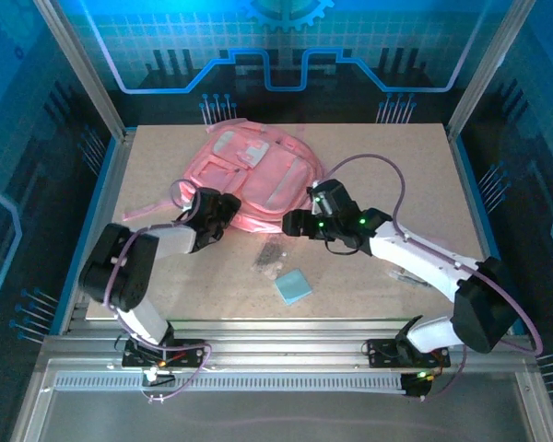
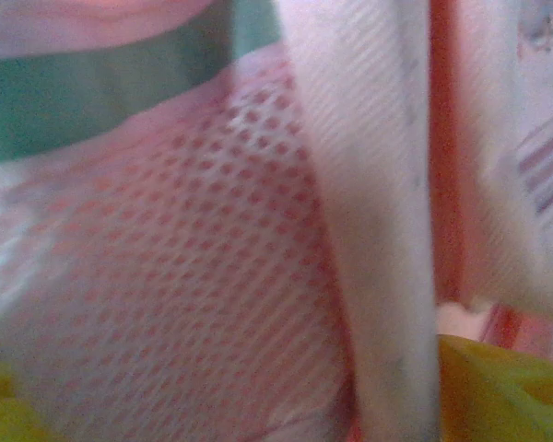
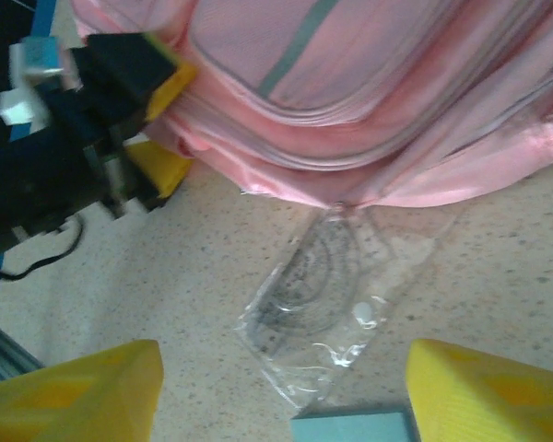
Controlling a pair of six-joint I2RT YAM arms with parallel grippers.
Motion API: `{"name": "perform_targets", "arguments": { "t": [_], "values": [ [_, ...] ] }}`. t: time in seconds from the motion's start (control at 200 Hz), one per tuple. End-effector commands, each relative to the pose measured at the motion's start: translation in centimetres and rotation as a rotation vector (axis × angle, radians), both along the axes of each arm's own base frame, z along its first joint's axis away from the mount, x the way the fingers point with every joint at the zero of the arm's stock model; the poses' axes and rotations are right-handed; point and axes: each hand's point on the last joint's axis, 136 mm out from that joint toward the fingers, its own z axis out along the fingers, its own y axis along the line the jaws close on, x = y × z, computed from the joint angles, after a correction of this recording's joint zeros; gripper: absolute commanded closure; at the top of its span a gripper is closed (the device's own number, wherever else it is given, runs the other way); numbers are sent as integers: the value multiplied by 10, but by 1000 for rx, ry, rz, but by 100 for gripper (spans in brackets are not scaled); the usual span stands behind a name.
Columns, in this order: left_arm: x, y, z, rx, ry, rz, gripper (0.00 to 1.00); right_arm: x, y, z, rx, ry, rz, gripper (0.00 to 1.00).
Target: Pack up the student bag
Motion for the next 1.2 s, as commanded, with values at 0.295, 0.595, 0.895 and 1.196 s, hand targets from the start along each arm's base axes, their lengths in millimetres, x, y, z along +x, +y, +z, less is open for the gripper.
{"name": "perform_targets", "arguments": {
  "t": [0.295, 0.595, 0.895, 1.196],
  "values": [
    [22, -39, 64, -163, -147, -9, 100, -4, 78, -51, -78, -60, 179, 45],
    [4, -54, 118, -264, -194, 16, 100, 42, 97, -63, -136, -156, 96, 44],
    [-8, -63, 115, -325, -180, 33, 100, 78, 83, -71, -329, -284, -111, 48],
    [-12, -79, 126, -397, -189, 8, 100, 101, 75, -76, -433, -413, -256, 58]
  ]
}}
